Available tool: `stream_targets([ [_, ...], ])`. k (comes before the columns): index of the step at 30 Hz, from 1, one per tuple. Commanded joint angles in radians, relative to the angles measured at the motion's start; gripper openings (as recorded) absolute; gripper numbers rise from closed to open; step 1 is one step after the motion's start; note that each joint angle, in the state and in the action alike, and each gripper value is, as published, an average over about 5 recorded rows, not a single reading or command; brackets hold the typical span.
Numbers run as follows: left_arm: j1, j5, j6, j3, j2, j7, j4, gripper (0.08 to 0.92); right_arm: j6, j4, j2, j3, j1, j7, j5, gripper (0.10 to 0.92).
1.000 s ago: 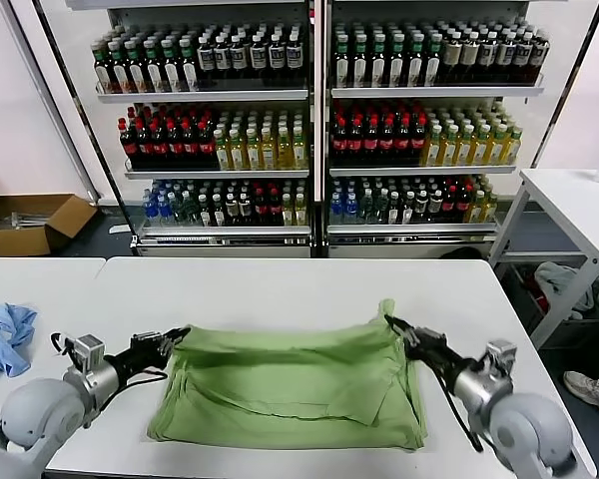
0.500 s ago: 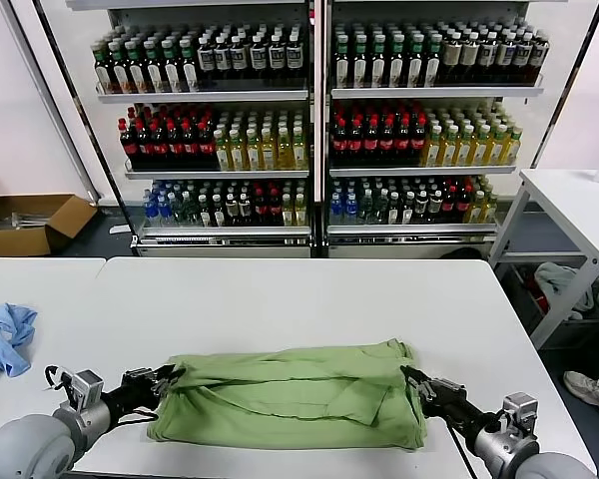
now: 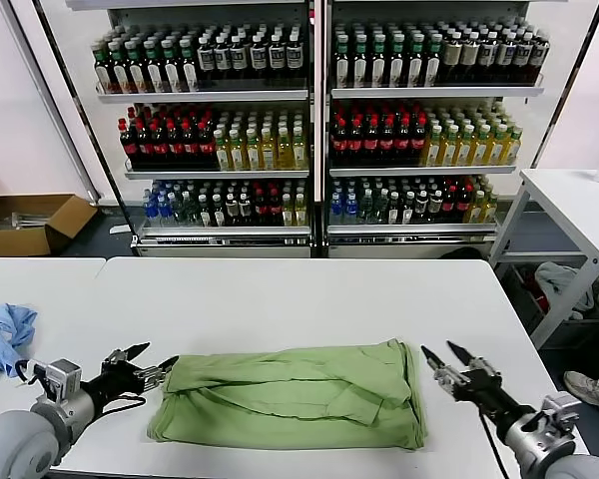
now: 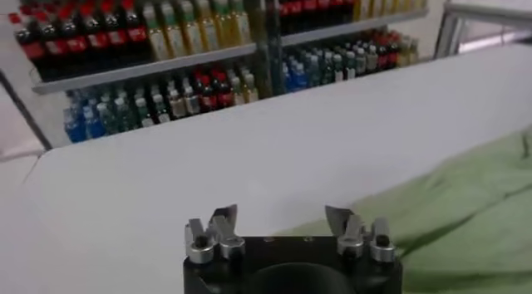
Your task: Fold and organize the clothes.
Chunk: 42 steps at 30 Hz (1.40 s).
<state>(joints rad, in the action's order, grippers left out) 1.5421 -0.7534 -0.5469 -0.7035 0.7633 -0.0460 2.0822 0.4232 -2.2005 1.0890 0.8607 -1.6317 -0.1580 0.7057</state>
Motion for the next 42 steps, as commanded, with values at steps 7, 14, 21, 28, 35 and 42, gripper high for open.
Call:
stream_targets([
  [7,0.062,-0.254,0.025,0.117,0.155,0.442,0.074,0.822,-0.056,0.033,0.020,0.117,-0.039,0.021,0.061,0.821],
  [14,0.059,-0.231,0.022,0.161,0.180,0.457,0.049,0.823,-0.049,0.032,0.015,0.126,-0.038,0.019,0.079,0.823],
  [21,0.064,-0.175,0.019,0.194,0.203,0.435,0.045,0.711,-0.039,0.012,0.026,0.114,-0.048,0.022,0.089,0.823],
  [28,0.061,-0.125,0.028,0.211,0.225,0.402,0.027,0.537,-0.047,-0.005,0.022,0.124,-0.062,0.015,0.149,0.823],
  [35,0.062,-0.104,0.048,0.203,0.225,0.380,0.018,0.338,-0.048,-0.008,0.025,0.125,-0.065,0.016,0.142,0.823],
  [42,0.049,-0.106,0.095,0.149,0.226,0.359,0.025,0.142,-0.048,-0.014,0.027,0.117,-0.064,0.026,0.150,0.823],
])
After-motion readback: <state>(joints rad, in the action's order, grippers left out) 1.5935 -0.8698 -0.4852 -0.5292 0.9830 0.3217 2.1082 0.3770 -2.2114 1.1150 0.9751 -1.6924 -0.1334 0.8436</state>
